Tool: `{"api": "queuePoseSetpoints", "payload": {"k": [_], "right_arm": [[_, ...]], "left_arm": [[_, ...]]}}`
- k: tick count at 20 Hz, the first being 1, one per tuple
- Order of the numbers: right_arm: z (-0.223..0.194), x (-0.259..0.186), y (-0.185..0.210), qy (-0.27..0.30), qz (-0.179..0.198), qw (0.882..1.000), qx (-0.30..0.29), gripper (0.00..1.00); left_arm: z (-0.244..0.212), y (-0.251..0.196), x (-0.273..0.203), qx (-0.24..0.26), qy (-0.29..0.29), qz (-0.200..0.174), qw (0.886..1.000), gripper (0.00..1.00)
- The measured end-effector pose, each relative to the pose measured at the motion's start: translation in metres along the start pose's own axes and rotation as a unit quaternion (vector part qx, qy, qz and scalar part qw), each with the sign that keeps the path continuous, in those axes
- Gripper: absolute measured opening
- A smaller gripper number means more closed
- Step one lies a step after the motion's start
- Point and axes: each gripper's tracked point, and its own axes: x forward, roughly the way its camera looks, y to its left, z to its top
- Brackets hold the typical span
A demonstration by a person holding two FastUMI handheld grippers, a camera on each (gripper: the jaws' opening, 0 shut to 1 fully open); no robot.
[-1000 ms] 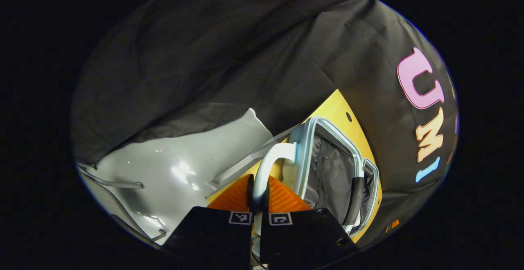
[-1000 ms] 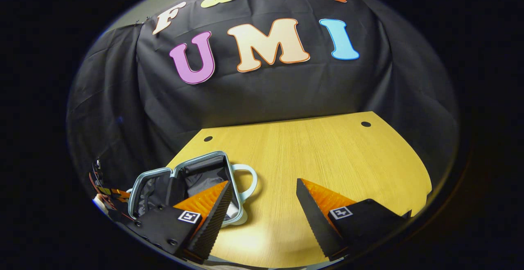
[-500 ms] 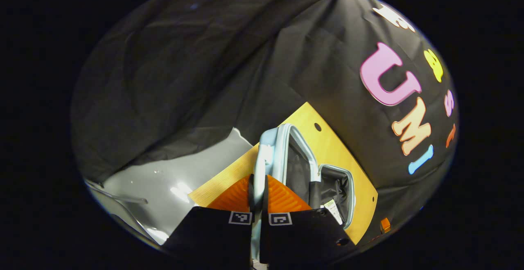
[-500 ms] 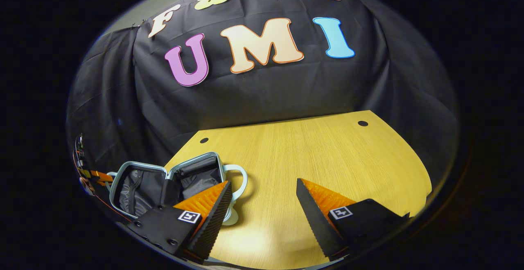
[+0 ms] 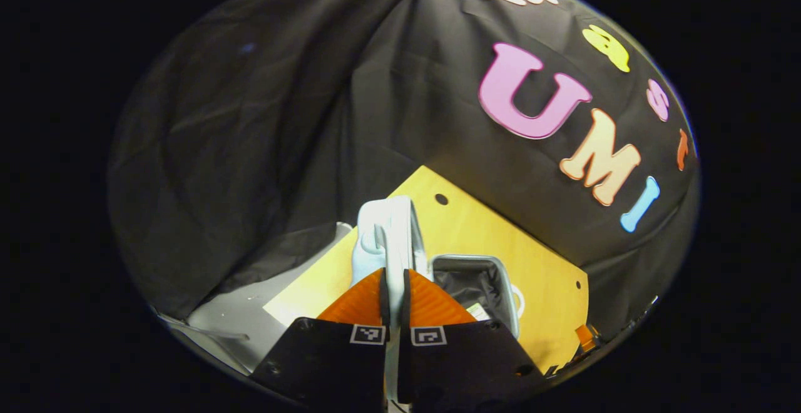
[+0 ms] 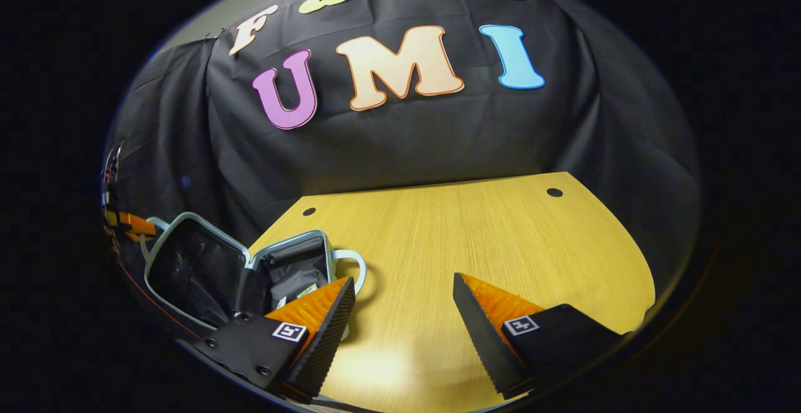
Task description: First open the suitcase, pack the skin care products into it, and then close the suitcase.
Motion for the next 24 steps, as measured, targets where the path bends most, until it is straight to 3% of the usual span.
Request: {"api": "queuePoseSetpoints", "payload": {"k": [6, 12, 16, 24], "right_arm": [[0.002, 0.003, -0.003, 0.002, 0.012, 1.000, -0.021, 0.98], [0.002, -0.005, -0.021, 0.002, -0.004, 1.000, -0.017, 0.98], [-0.003, -0.012, -0.041, 0.005, -0.027, 0.999, -0.022, 0.98], [-0.016, -0.033, -0.066, 0.014, -0.048, 0.999, -0.011, 0.98]], "left_arm": [[-0.004, -0.120, 0.017, 0.048, 0.009, -0.081, 0.996, 0.01], [-0.052, -0.223, 0.057, 0.086, 0.065, -0.143, 0.984, 0.01], [-0.090, -0.264, 0.095, 0.108, 0.103, -0.143, 0.978, 0.01], [-0.163, -0.299, 0.162, 0.122, 0.168, -0.115, 0.972, 0.02]]}}
